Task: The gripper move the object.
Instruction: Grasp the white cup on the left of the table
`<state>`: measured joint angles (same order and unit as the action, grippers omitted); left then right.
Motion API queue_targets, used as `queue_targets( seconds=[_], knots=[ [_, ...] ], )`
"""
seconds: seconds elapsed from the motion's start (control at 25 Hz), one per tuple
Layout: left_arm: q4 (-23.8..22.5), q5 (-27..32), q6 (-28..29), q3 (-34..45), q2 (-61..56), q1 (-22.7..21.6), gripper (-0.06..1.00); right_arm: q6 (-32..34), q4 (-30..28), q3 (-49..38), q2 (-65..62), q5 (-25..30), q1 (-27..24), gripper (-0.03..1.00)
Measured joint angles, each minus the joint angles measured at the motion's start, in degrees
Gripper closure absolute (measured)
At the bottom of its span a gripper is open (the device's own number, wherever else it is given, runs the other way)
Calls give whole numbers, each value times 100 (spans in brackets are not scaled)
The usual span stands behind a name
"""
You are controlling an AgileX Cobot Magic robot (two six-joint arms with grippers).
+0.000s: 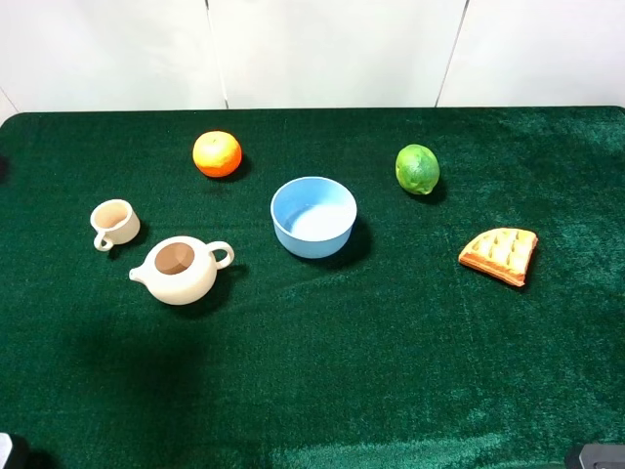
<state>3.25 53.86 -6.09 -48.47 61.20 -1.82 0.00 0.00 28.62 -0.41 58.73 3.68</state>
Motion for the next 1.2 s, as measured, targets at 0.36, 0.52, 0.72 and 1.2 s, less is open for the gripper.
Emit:
queue_targets(
  seconds=[0.36,0.52,0.72,1.2],
  knots=[
    [-74,-680,-11,-17,1207,186,-4,0,0,0,0,0,0,27],
    [-218,-1012,135,-17,1756,397,-4,0,0,0,0,0,0,27],
    [-282,-1351,204,-17,2404,491,-4,0,0,0,0,0,0,27],
    [-271,-2213,219,-22,3433,570,-4,0,0,0,0,0,0,27]
  ],
)
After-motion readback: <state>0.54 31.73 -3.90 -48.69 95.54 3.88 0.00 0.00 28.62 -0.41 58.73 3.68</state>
